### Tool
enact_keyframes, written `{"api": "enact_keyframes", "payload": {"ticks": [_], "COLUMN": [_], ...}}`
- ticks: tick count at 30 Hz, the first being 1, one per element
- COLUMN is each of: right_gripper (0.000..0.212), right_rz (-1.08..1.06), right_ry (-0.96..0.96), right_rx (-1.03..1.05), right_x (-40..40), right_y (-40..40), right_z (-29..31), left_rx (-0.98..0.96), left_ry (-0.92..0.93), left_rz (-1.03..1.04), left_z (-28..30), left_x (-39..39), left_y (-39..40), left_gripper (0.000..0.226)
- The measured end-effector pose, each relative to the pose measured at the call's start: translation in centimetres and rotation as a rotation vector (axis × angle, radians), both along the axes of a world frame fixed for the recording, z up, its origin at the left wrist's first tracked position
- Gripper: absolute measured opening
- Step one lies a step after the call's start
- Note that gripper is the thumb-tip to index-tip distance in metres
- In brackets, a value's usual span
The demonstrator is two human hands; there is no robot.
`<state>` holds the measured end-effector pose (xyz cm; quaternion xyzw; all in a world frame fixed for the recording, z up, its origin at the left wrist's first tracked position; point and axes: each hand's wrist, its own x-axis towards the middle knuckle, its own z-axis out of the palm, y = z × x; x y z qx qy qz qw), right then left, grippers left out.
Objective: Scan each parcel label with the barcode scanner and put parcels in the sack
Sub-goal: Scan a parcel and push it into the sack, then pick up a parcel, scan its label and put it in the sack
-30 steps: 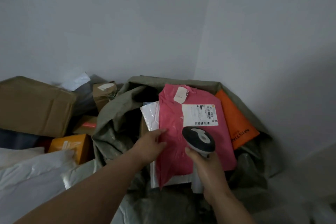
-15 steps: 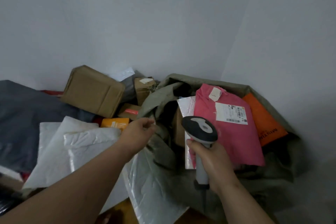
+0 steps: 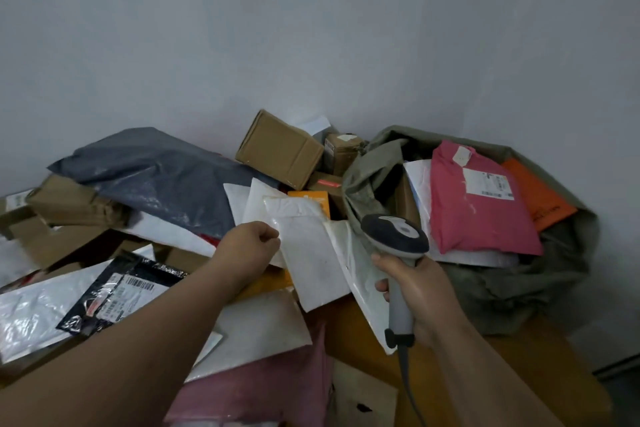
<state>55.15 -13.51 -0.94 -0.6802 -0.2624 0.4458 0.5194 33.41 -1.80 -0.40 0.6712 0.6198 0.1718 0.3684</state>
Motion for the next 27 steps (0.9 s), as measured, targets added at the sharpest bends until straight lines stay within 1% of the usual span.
{"api": "enact_keyframes", "payload": {"ticks": [4, 6, 10, 12, 15, 19, 21, 25, 27], "right_gripper": [0.018, 0.017, 0.018, 0.018, 0.019, 0.022, 0.022, 0.016, 0.008], "right_rz": [-0.023, -0.03, 0.011, 0.037, 0.088, 0.135, 0.165, 0.198, 0.188], "right_ry": [0.002, -0.001, 0.007, 0.016, 0.016, 0.026, 0.032, 0.025, 0.054], "right_rx": [-0.026, -0.037, -0.042, -0.039, -0.059, -0.084, -0.075, -0.04, -0.015], "right_x": [-0.5, 0.1, 1.1, 1.6, 2.2, 2.6, 2.5, 1.8, 1.0], "right_y": [-1.1, -1.1, -0.3, 0.4, 1.7, 3.0, 3.4, 4.4, 4.7], "right_z": [-0.4, -0.7, -1.0, -1.2, -1.6, -2.1, -2.1, -1.1, 0.0], "left_rx": [0.053, 0.037, -0.133, -0.19, -0.202, -0.142, -0.085, 0.116, 0.213], "left_ry": [0.116, 0.108, 0.011, 0.012, -0.005, -0.093, -0.119, -0.147, -0.14], "left_rz": [-0.068, -0.006, 0.226, 0.279, 0.308, 0.342, 0.371, 0.391, 0.365], "left_z": [-0.1, -0.6, -2.2, -3.0, -4.2, -5.3, -4.8, -1.4, 0.8], "left_x": [0.9, 1.7, 2.5, 3.1, 4.8, 6.9, 7.2, 6.1, 5.4], "left_y": [-0.8, -0.6, -0.2, -0.3, -0.6, -0.5, -0.2, 0.4, 0.5], "left_gripper": [0.032, 0.036, 0.049, 0.055, 0.055, 0.044, 0.041, 0.047, 0.043]}}
